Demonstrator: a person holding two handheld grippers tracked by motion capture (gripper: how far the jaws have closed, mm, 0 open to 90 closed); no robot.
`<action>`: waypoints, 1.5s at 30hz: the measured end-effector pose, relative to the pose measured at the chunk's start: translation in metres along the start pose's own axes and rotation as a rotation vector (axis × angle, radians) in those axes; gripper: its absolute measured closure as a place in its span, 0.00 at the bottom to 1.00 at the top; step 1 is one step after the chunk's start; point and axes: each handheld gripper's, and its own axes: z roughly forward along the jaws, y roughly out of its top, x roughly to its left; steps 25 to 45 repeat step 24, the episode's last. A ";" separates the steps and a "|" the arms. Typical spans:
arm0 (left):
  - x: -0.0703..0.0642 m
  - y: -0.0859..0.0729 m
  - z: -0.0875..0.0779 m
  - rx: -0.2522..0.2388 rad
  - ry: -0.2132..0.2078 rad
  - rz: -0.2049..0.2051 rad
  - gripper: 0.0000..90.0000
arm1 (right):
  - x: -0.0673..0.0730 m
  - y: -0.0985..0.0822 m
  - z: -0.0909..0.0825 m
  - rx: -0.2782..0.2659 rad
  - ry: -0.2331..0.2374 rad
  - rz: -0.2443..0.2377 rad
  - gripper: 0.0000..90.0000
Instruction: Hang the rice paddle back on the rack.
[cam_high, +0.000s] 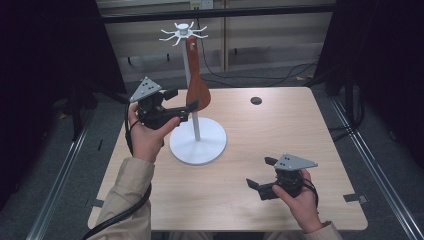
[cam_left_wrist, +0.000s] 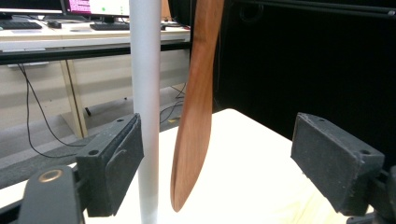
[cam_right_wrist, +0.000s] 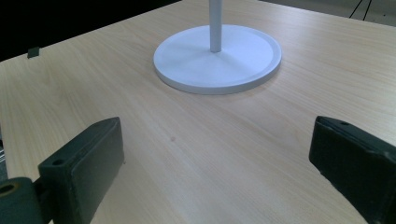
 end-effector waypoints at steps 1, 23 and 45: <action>-0.001 -0.002 0.000 -0.002 0.001 -0.006 0.18 | 0.000 0.000 0.000 0.000 0.000 0.000 0.04; -0.005 -0.050 -0.013 0.046 0.015 0.004 0.08 | 0.002 0.001 0.000 -0.003 0.002 -0.006 0.03; -0.005 -0.052 -0.013 0.049 0.012 -0.007 0.08 | 0.002 0.001 0.000 -0.003 0.004 -0.006 0.03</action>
